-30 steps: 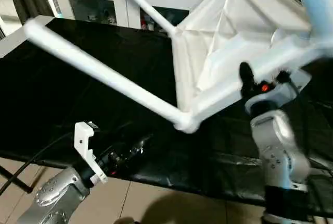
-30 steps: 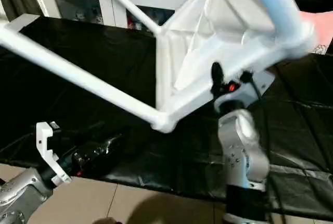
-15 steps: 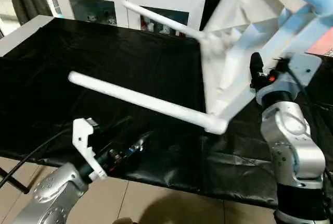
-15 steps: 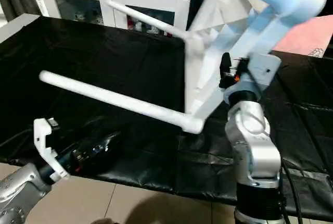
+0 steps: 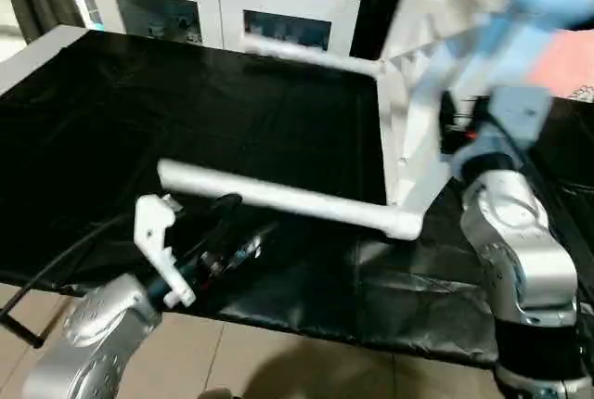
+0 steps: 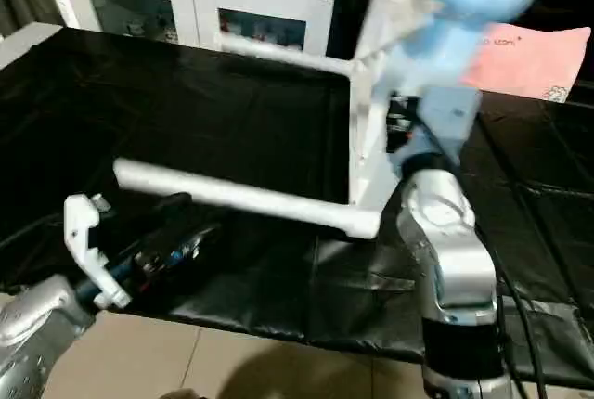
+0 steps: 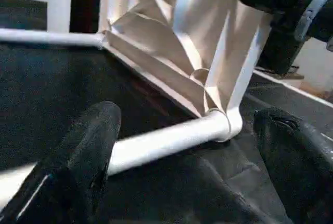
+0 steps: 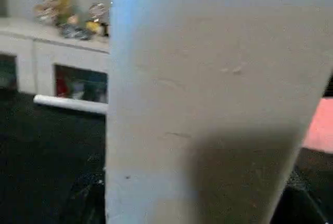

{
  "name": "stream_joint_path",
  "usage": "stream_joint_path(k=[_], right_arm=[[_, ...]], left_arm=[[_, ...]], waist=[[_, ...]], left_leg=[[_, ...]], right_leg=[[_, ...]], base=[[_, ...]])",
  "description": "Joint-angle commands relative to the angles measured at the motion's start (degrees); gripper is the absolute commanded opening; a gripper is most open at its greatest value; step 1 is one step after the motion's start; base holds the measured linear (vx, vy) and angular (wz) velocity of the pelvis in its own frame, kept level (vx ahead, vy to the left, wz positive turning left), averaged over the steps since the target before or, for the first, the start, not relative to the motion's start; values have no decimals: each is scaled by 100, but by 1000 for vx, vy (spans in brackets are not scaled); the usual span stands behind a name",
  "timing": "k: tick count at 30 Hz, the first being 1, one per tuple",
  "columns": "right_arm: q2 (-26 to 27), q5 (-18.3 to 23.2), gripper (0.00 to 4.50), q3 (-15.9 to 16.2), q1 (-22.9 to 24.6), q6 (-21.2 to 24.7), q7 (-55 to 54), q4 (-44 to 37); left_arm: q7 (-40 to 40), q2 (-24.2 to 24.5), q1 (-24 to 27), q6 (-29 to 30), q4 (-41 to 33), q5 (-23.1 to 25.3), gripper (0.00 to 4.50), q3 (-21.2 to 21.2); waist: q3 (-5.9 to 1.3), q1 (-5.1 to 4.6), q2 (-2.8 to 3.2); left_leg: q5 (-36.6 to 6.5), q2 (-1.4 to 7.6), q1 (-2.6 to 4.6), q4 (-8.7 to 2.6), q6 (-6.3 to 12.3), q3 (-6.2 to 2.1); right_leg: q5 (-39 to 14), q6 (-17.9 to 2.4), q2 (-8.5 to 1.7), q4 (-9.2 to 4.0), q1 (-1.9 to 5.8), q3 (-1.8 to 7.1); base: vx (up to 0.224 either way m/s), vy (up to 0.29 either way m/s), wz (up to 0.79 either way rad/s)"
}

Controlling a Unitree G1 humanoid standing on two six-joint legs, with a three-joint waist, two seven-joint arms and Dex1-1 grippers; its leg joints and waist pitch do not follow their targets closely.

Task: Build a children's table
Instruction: Flip table

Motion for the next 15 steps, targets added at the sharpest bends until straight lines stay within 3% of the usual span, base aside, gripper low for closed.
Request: stream_joint_path(k=[1, 5, 8, 12, 13, 15], right_arm=[[-77, -88, 198, -14, -64, 143, 74, -6], [-74, -102, 198, -4, -41, 217, 121, 56], [-67, -122, 267, -7, -27, 199, 148, 78], [-35, -63, 284, -13, 38, -86, 316, 200], [-11, -114, 308, -7, 115, -293, 304, 322], [41, -215, 314, -26, 222, -619, 231, 558]], left_arm=[[84, 21, -78, 98, -160, 71, 450, -110], [124, 50, -184, 128, -207, 128, 450, -198], [126, 85, -258, 136, -227, 187, 450, -259], [113, 198, -520, 113, -270, 412, 450, -425], [132, 219, -636, 97, -282, 484, 450, -455], [209, 199, -819, 129, -325, 468, 450, -453]], waist=[[-276, -41, 22], [-276, -44, 10], [-281, -52, -3], [-277, -58, 4], [-277, -65, 12], [-281, -69, 20]], left_leg=[[-1061, 336, 73, -432, -238, -138], [-1030, 336, 76, -429, -232, -135], [-994, 339, 64, -426, -232, -138], [-1038, 339, 77, -426, -228, -140], [-1042, 338, 64, -428, -245, -147], [-1064, 332, 69, -417, -263, -140]], right_leg=[[-1420, -52, -539, -454, 188, 444], [-1381, -77, -539, -453, 190, 443], [-1365, -92, -549, -445, 205, 445], [-1387, -96, -545, -450, 195, 442], [-1377, -117, -551, -447, 211, 441], [-1387, -140, -562, -450, 200, 445]], base=[[0, 0, 0], [0, 0, 0], [0, 0, 0], [0, 0, 0], [0, 0, 0], [0, 0, 0]])
